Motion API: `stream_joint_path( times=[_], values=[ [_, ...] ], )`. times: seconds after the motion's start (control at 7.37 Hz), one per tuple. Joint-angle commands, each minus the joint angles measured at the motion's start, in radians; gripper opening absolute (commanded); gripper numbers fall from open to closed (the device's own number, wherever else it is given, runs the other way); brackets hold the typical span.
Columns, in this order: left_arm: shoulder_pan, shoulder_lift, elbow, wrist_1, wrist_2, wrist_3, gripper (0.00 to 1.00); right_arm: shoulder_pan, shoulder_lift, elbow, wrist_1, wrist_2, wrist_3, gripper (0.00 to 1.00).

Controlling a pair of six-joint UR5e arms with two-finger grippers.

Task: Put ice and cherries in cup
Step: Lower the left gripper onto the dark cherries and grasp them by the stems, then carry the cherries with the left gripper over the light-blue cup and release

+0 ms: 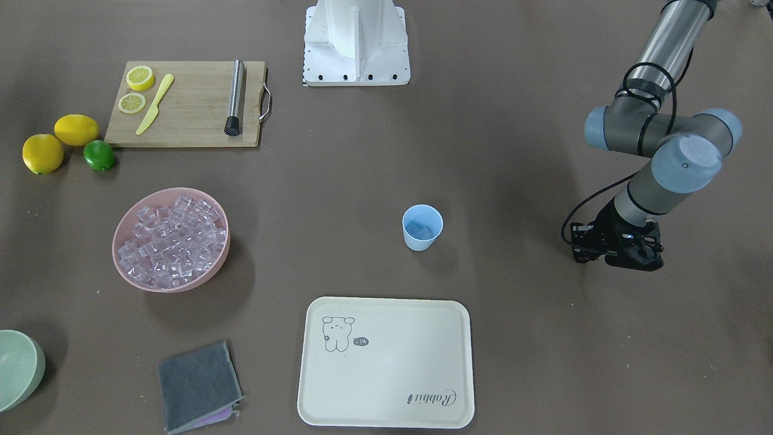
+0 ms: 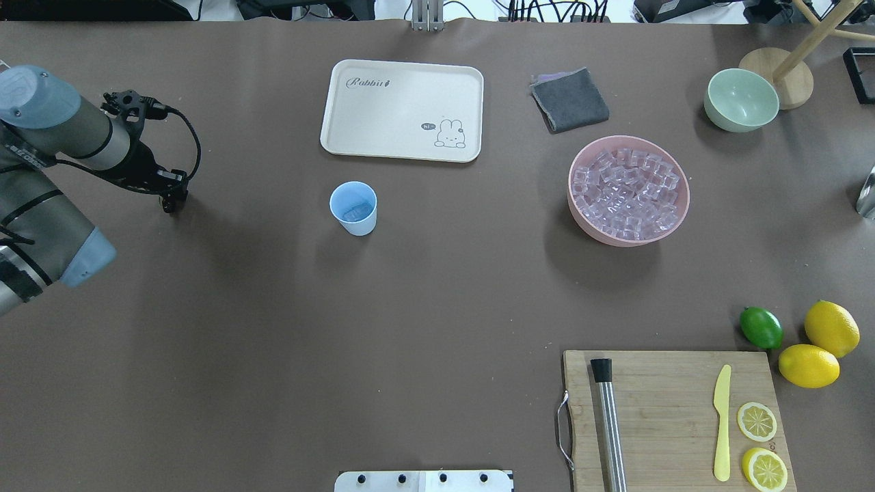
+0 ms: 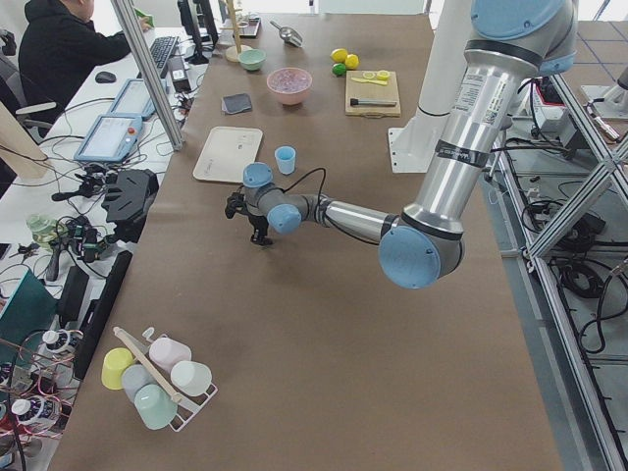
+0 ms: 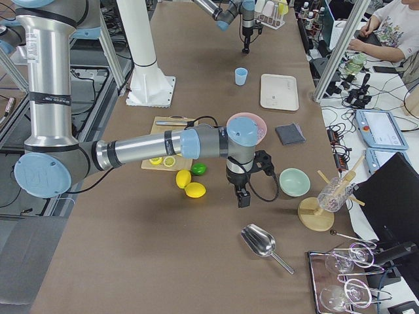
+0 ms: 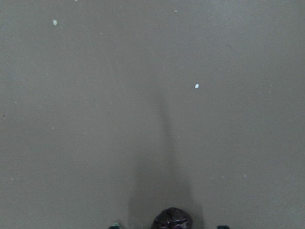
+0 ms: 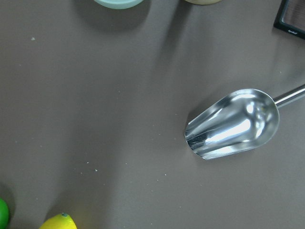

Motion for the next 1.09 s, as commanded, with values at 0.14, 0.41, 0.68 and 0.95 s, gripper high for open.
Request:
stream_joint_path(
  times=[0.14, 0.41, 0.68, 0.95],
  values=[
    [-0.005, -0.004, -0.007, 0.001, -0.001, -0.003, 0.00, -0.001, -0.005, -0.001, 0.002, 0.002, -0.001, 0.99],
    [-0.036, -0.024, -0.061, 0.021, -0.017, -0.006, 0.00, -0.001, -0.005, -0.002, 0.002, 0.002, -0.001, 0.99],
    [-0.085, -0.161, -0.116, 0.160, -0.127, -0.008, 0.00, -0.001, -0.003, -0.002, 0.001, 0.003, -0.001, 0.99],
    [-0.036, -0.292, -0.134, 0.252, -0.120, -0.148, 0.00, -0.002, -0.008, -0.004, 0.002, 0.002, -0.001, 0.99]
  ],
)
